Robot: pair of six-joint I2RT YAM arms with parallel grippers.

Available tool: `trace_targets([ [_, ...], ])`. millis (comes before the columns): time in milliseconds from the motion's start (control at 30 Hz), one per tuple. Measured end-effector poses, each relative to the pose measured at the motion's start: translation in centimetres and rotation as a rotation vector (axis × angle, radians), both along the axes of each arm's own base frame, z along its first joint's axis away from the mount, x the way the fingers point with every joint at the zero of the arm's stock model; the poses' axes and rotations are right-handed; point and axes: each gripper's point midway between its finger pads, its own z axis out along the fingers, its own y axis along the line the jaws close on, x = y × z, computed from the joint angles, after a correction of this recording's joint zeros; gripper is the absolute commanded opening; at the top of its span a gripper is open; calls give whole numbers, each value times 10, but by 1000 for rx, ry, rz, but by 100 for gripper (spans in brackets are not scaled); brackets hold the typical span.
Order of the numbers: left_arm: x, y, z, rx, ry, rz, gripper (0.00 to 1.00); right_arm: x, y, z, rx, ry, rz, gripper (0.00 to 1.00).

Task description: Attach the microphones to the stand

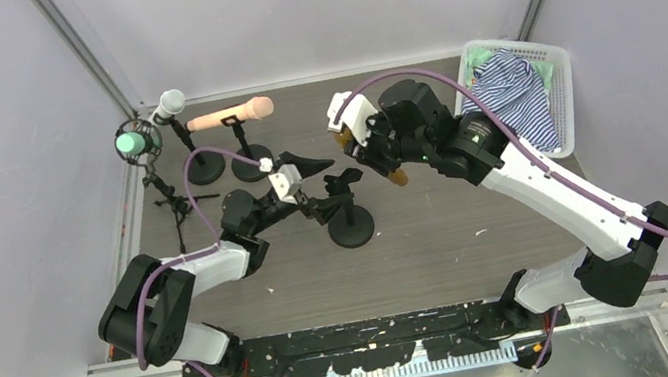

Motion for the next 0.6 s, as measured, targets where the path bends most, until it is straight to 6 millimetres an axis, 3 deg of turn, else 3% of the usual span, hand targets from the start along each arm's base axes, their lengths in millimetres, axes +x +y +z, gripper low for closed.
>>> trace_targets([
  [200, -3, -1, -3, 11, 6, -20, 82, -5, 2, -5, -27, 23, 19, 1],
  [467, -5, 2, -13, 26, 25, -16, 81, -9, 5, 2, -28, 11, 43, 1],
  [600, -3, 4, -15, 27, 31, -7, 76, -9, 8, -1, -43, 12, 57, 1],
])
